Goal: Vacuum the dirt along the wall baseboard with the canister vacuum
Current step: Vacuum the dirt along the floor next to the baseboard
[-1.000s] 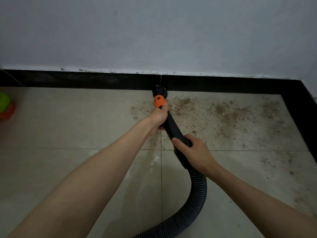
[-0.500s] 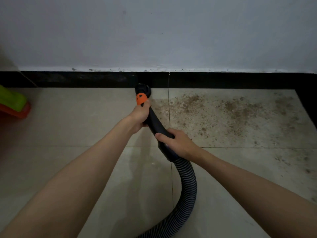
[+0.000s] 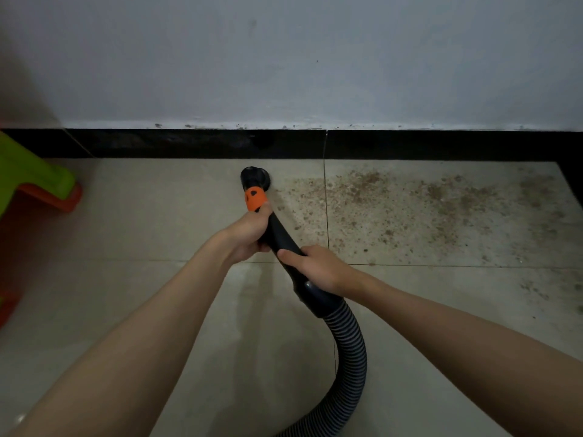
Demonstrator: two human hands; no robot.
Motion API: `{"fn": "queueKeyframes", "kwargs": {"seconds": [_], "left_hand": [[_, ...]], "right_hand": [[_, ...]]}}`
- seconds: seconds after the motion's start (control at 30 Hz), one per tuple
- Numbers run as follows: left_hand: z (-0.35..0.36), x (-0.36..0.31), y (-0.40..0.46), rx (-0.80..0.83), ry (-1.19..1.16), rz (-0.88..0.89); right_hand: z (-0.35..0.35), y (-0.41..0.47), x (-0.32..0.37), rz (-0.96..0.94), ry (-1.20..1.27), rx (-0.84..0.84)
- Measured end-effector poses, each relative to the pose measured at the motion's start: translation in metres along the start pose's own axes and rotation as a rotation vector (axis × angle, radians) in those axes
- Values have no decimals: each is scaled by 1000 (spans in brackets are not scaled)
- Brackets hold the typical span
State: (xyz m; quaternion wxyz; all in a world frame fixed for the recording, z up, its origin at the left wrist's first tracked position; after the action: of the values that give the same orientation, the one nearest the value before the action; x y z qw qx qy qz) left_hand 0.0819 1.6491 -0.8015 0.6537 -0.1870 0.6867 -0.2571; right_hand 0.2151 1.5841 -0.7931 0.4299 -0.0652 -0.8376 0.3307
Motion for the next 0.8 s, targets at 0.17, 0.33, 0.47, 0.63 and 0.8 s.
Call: {"fn": "queueKeyframes", "kwargs": {"seconds": [0.17, 0.33, 0.47, 0.63, 0.8], "left_hand": [[36, -3, -7, 45, 46, 43], [70, -7, -4, 64, 138, 100], [87, -11, -2, 99, 211, 117], [84, -13, -3, 118, 203, 110], [55, -12, -4, 58, 98, 97]], "right_hand": [[-4, -15, -20, 30, -26, -166], [-17, -22, -39, 42, -13, -297], [-24, -25, -48, 44, 39, -363], [-26, -23, -47, 30, 86, -337], [-20, -12, -35, 12, 82, -253]]}}
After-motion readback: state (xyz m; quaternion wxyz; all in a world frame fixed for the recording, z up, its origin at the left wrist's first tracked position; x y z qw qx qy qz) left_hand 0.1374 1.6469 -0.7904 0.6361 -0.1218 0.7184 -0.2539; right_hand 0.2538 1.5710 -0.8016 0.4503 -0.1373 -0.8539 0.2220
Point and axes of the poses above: each hand's wrist, its own y-axis towards the middle knuckle, its own z-axis out of the palm, x = y × z, the point moved 2 cm from there along y, towards the middle knuckle, and after that the axes turned 7 degrees about z, right-handed, at the moved point
